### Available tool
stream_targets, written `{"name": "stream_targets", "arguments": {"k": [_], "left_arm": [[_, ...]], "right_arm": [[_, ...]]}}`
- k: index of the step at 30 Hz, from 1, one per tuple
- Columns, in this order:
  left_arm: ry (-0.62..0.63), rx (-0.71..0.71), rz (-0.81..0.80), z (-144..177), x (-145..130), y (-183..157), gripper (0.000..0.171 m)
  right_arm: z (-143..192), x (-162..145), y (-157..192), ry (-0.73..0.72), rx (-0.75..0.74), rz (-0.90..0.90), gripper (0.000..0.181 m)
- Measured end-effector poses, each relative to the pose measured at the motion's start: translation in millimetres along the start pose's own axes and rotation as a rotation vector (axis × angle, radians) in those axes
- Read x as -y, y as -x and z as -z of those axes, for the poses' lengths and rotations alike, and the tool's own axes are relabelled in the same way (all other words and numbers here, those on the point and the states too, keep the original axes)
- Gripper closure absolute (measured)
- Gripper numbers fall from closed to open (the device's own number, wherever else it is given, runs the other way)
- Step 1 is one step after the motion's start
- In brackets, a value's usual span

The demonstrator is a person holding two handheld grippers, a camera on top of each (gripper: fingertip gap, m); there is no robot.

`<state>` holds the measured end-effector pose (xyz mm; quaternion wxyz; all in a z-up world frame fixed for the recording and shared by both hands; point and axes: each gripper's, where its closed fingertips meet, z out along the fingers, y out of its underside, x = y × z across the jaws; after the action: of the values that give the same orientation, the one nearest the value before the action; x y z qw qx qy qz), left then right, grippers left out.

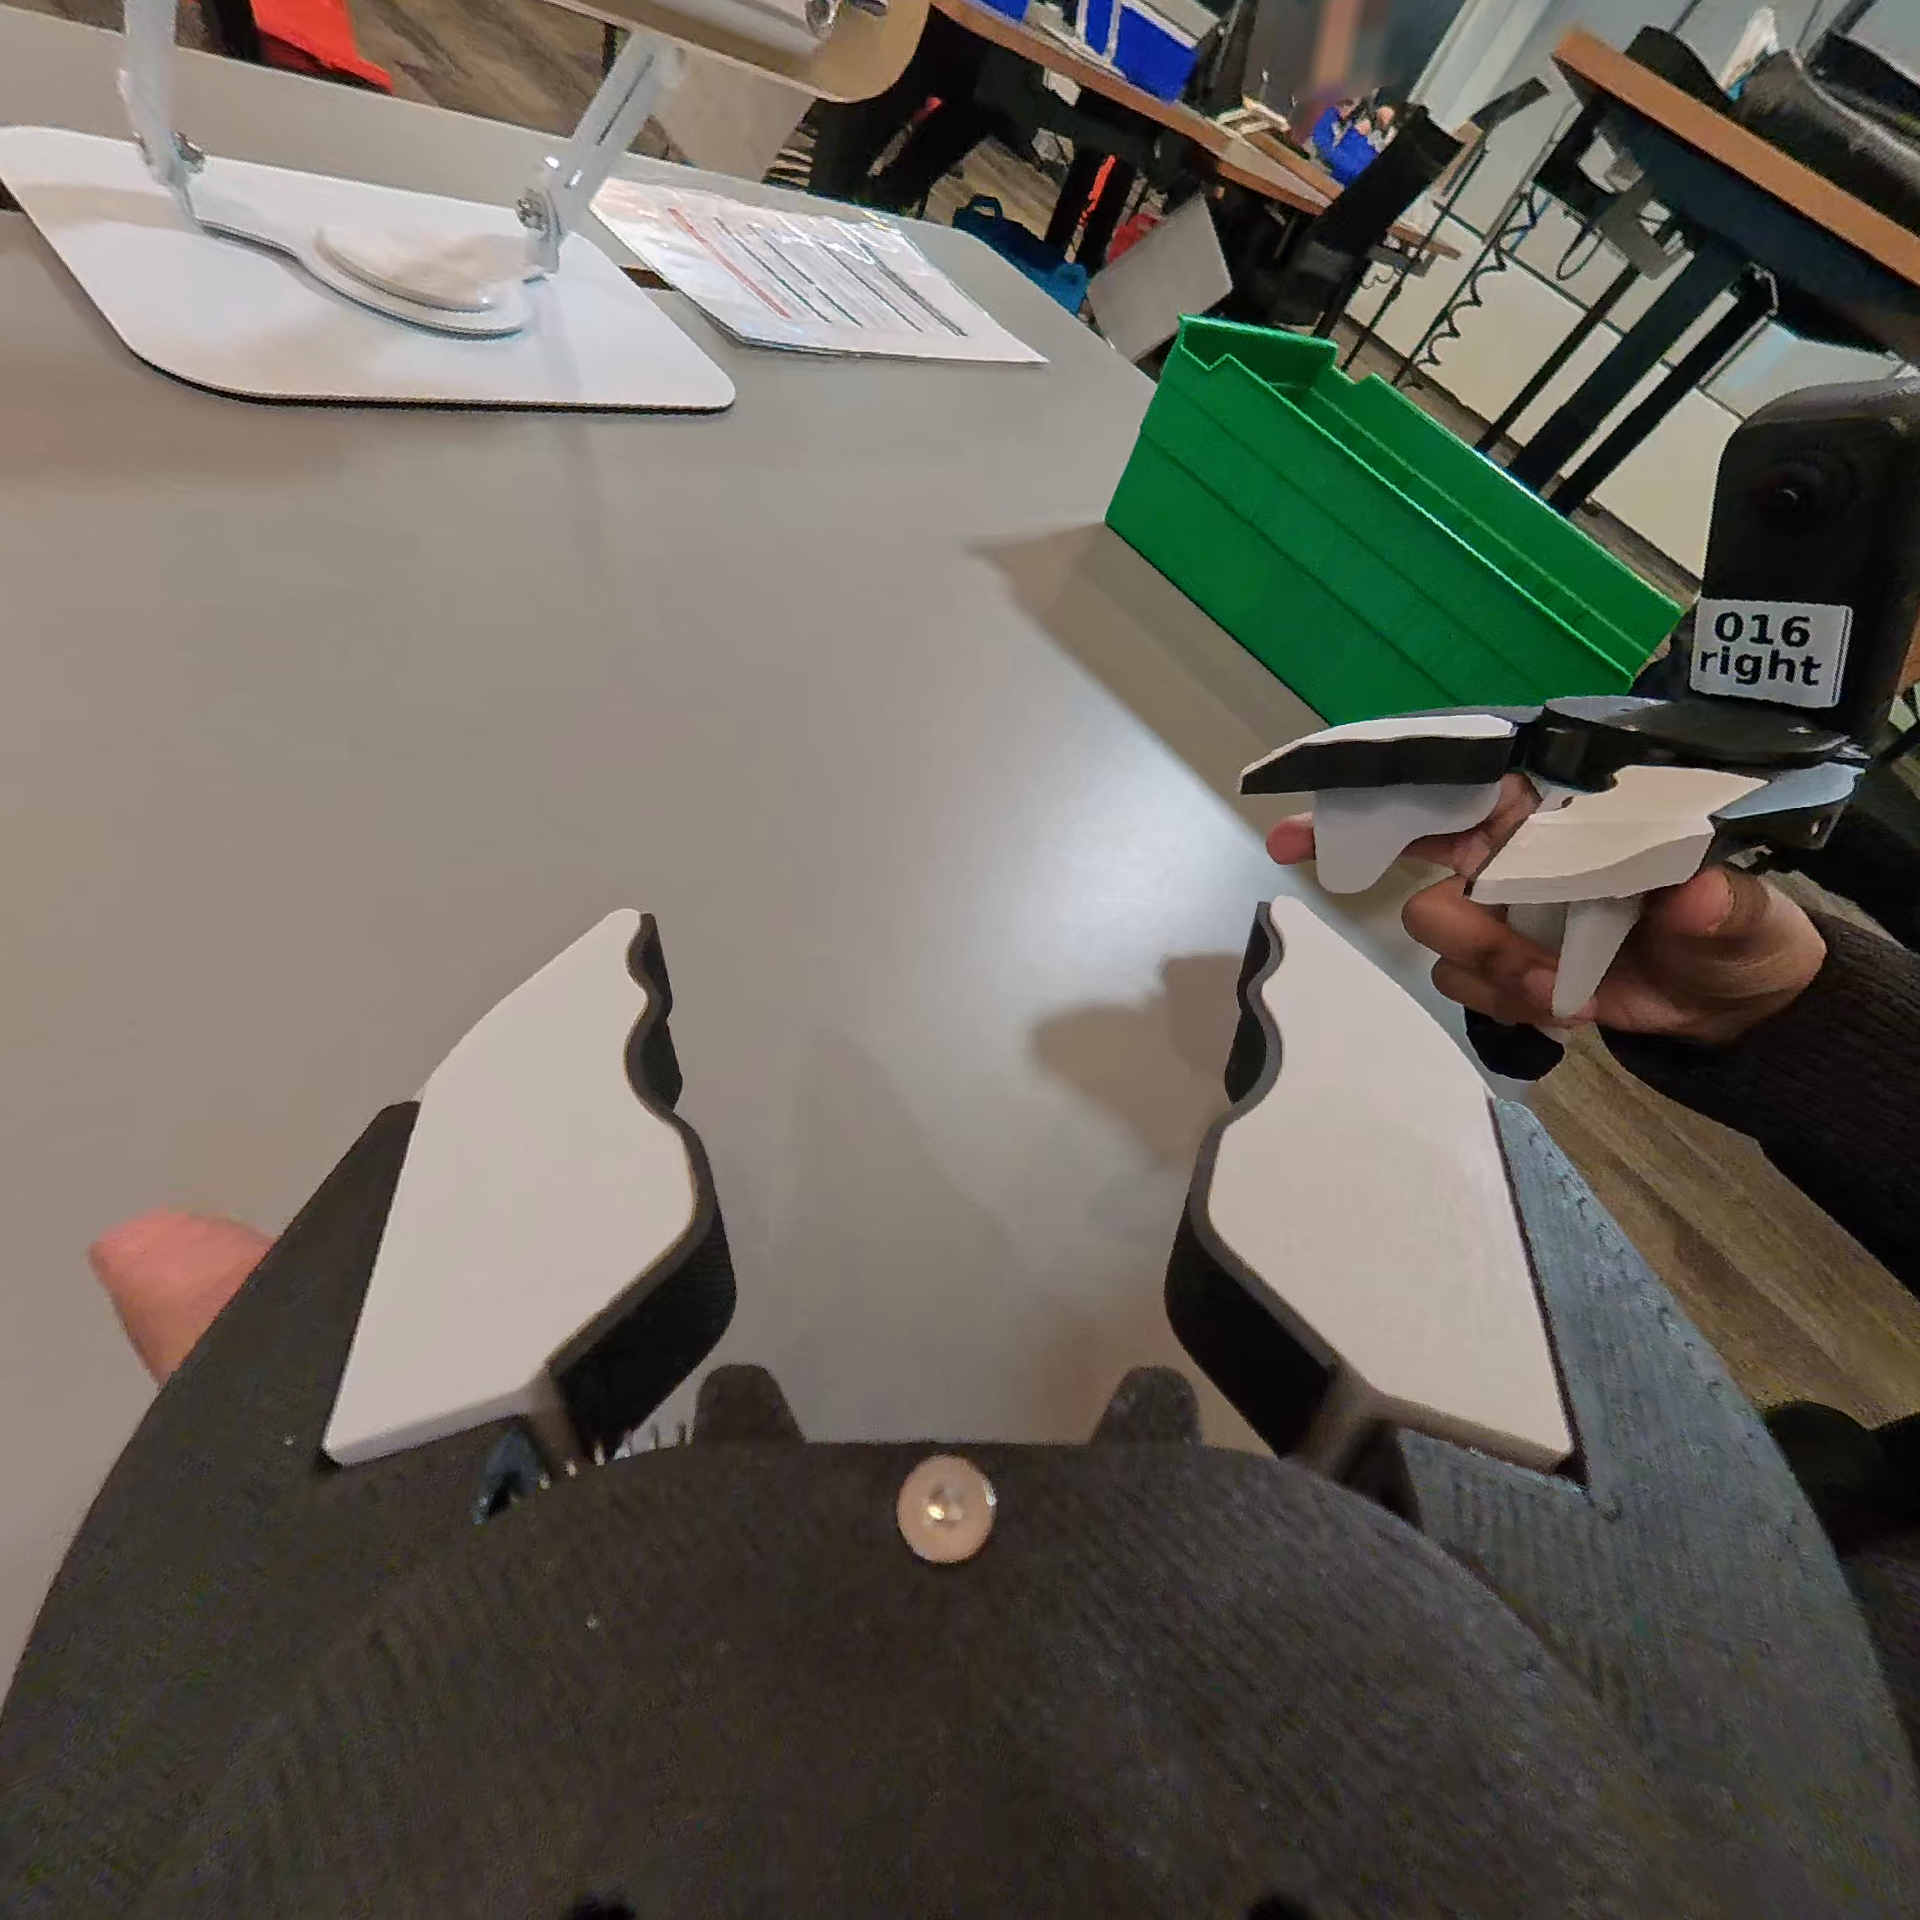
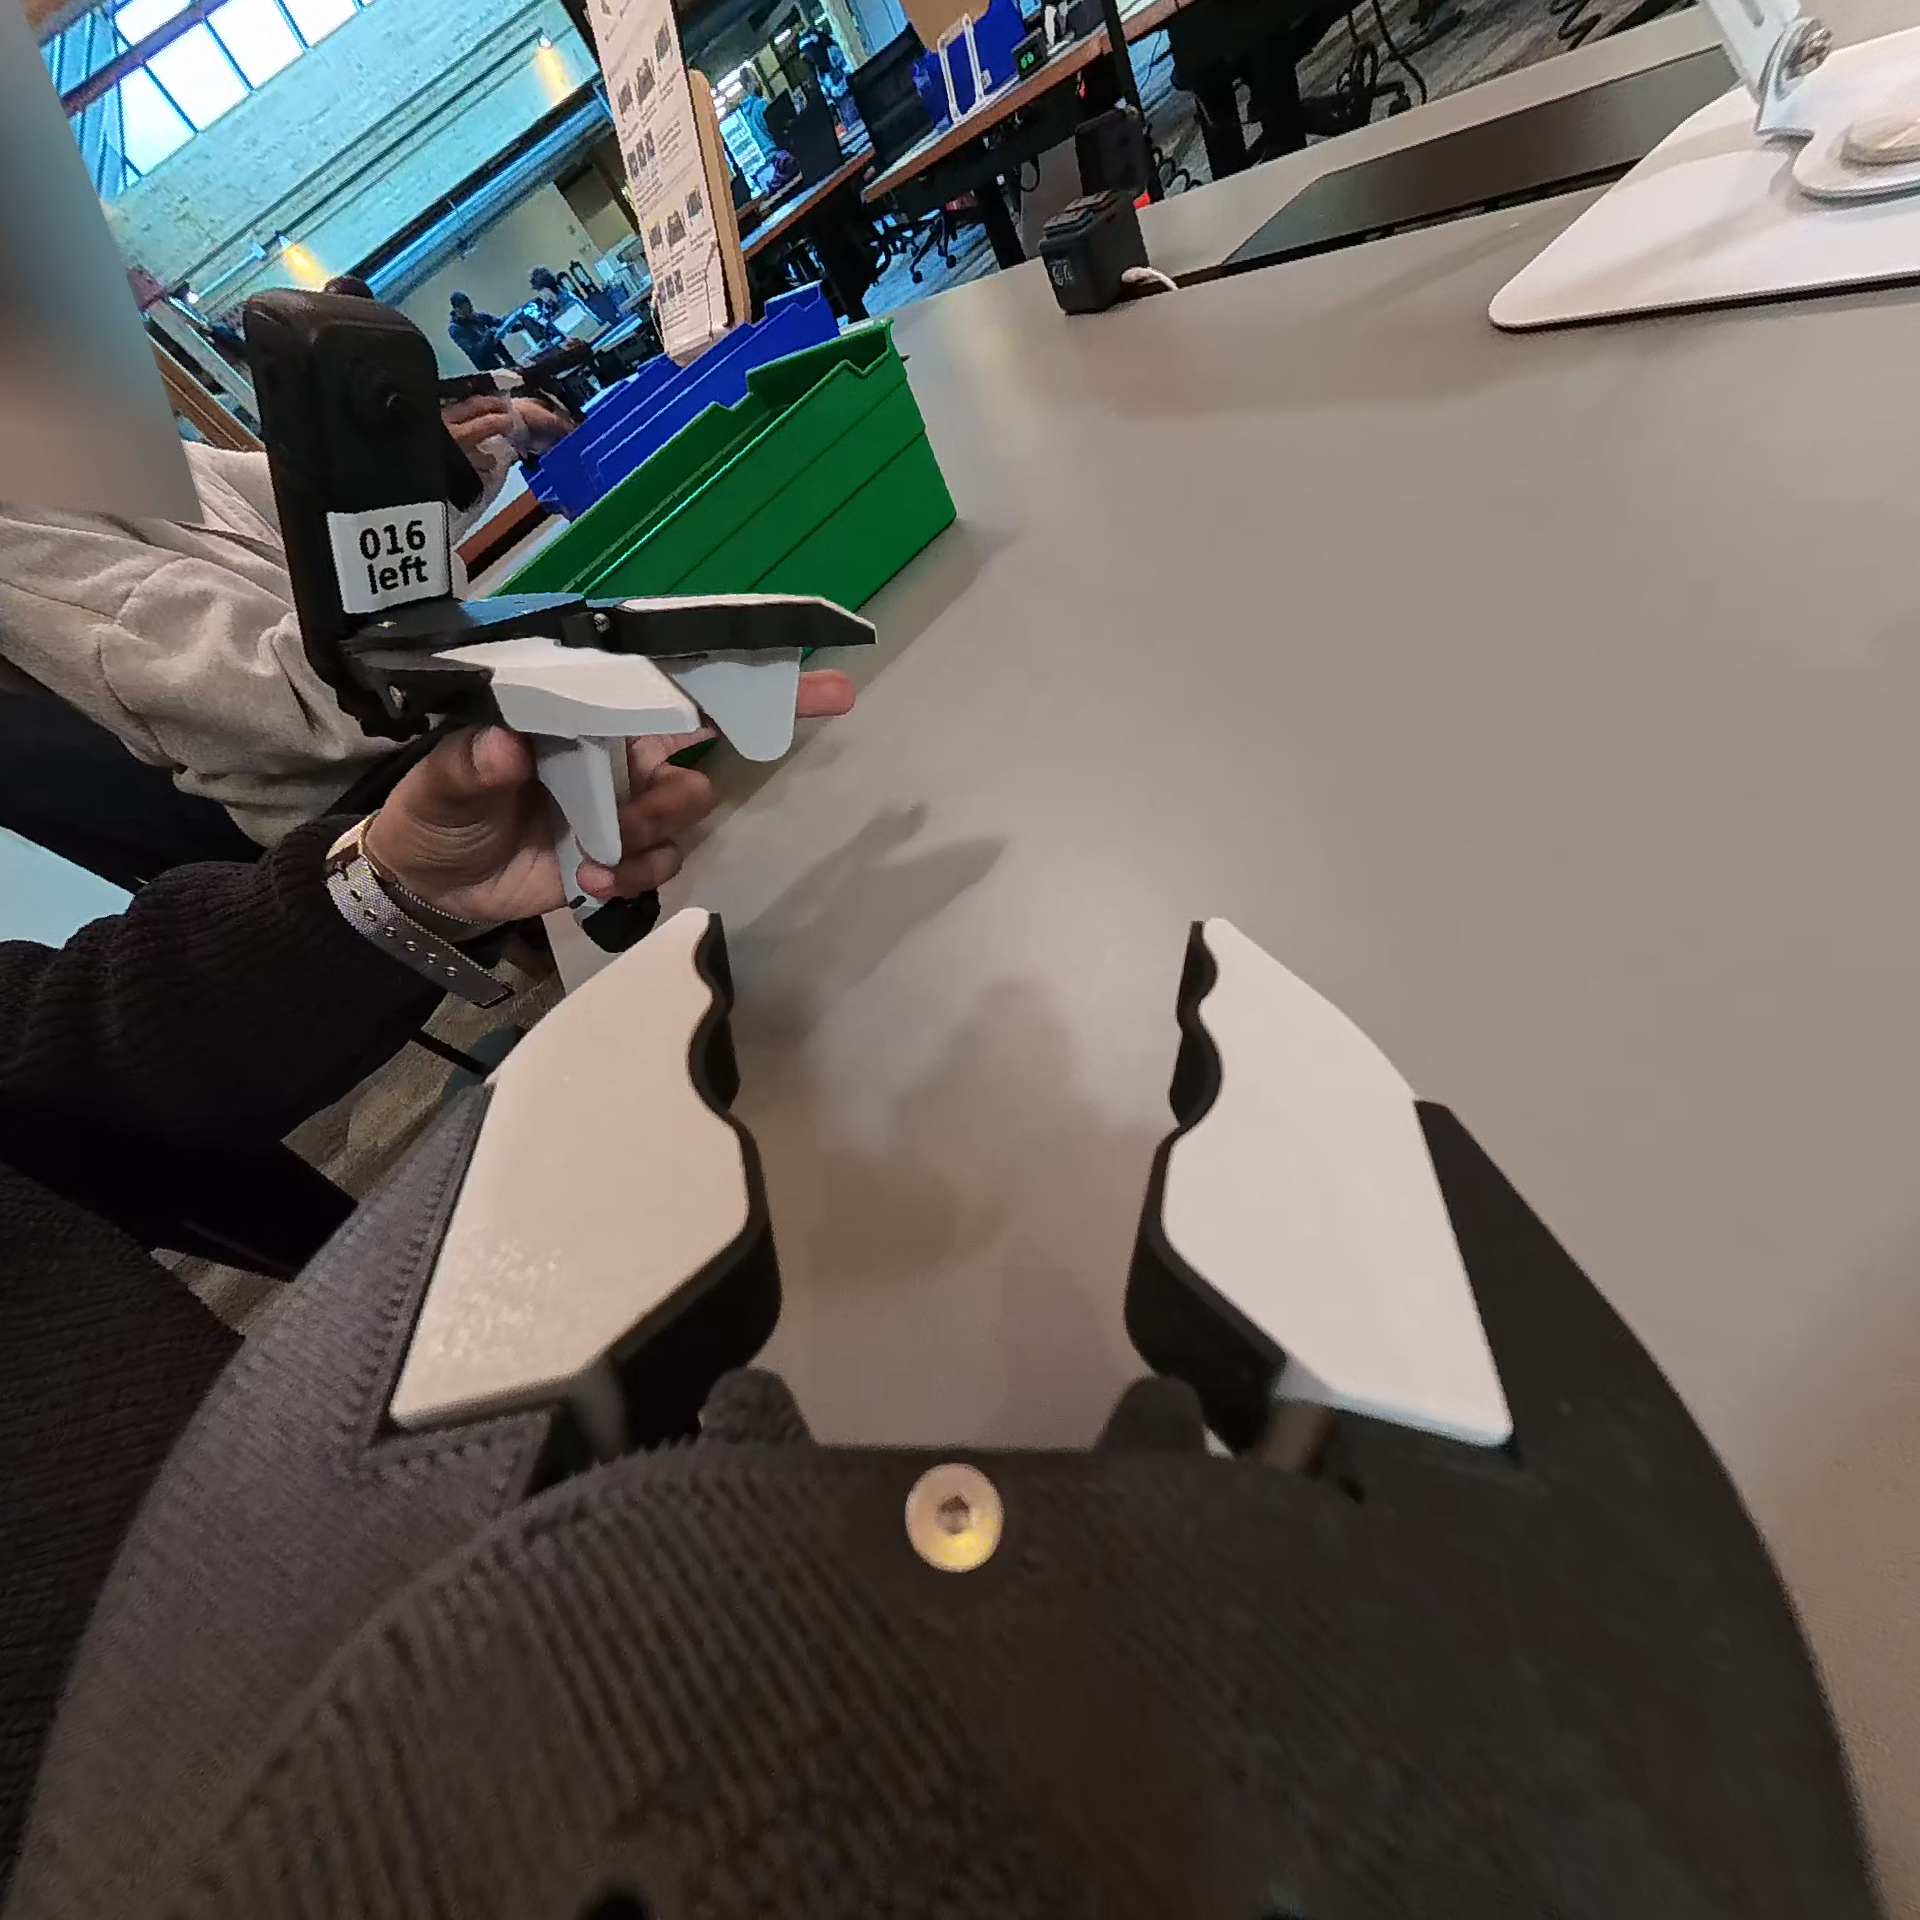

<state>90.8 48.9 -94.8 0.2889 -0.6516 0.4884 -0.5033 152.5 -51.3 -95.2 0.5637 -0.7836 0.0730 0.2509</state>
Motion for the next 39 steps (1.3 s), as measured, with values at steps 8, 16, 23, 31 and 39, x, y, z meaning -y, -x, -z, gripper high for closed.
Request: {"name": "stream_targets", "arguments": {"k": [8, 16, 23, 31, 39], "left_arm": [[-0.026, -0.074, 0.026, 2.0, 4.5, -9.5, 0.083], [-0.038, -0.082, -0.057, 5.5, 6.4, -15.4, 0.107], [-0.078, -0.011, -0.21, 7.3, 11.0, -19.0, 0.108], [-0.178, -0.008, -0.247, 14.5, 22.8, -24.0, 0.128], [-0.194, -0.024, -0.234, 14.6, 23.8, -30.1, 0.12]], "right_arm": [[7.1, 15.0, -8.3, -0.086, -0.063, 0.03, 0.096], [15.0, 29.0, -8.9, -0.147, -0.135, 0.119, 0.086], [21.4, 46.5, 12.9, -0.245, -0.175, 0.3, 0.091], [26.4, 53.0, 15.9, -0.302, -0.178, 0.31, 0.095], [28.0, 53.0, 22.2, -0.326, -0.235, 0.418, 0.104]]}}
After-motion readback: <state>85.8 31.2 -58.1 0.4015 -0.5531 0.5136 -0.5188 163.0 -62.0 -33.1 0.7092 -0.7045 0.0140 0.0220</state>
